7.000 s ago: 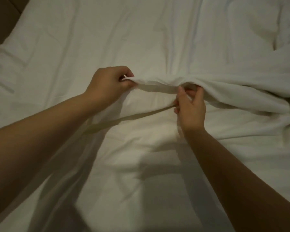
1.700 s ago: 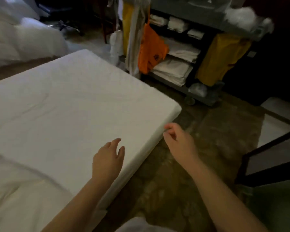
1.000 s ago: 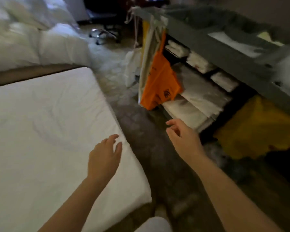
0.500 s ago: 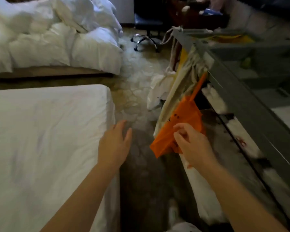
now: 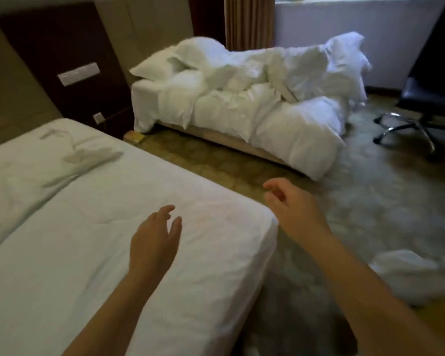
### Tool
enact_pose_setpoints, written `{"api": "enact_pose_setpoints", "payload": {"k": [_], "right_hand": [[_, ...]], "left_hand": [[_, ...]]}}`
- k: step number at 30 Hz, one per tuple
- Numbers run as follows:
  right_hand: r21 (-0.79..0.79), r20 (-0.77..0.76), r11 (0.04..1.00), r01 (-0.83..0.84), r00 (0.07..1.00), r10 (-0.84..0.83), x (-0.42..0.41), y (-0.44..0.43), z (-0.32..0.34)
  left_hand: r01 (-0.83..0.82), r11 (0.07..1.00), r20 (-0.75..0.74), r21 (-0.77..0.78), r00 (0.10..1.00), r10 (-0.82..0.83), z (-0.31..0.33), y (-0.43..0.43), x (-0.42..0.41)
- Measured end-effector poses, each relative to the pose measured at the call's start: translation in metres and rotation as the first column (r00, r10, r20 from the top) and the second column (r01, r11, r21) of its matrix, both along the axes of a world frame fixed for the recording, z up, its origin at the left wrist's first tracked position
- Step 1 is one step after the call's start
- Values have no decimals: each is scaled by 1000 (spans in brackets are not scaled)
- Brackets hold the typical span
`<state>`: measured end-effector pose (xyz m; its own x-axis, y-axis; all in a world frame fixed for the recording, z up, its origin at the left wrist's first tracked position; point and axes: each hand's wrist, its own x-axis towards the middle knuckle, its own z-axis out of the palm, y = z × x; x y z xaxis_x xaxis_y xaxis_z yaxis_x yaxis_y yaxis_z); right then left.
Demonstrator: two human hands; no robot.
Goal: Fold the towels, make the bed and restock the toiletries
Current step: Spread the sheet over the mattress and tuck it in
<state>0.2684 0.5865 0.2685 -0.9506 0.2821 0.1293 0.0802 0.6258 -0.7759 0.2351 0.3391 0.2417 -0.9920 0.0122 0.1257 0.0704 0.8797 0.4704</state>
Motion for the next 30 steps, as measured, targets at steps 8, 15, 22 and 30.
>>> {"api": "enact_pose_setpoints", "payload": {"k": [8,15,22,30], "right_hand": [[9,47,997,71,996,-71,-150,137,5],[12,138,999,39,990,-41,-307,262,-35],[78,162,919,-387,914,372,-534,282,-8],[26,116,603,-797,602,790,-719,151,-14]], "left_hand": [[115,992,20,52,993,-116,2,161,-167],[109,987,1,122,994,-109,-22,287,-324],[-259,952,71,162,966,250,-26,309,-454],[-695,710,153,112,718,679,-49,231,-547]]}}
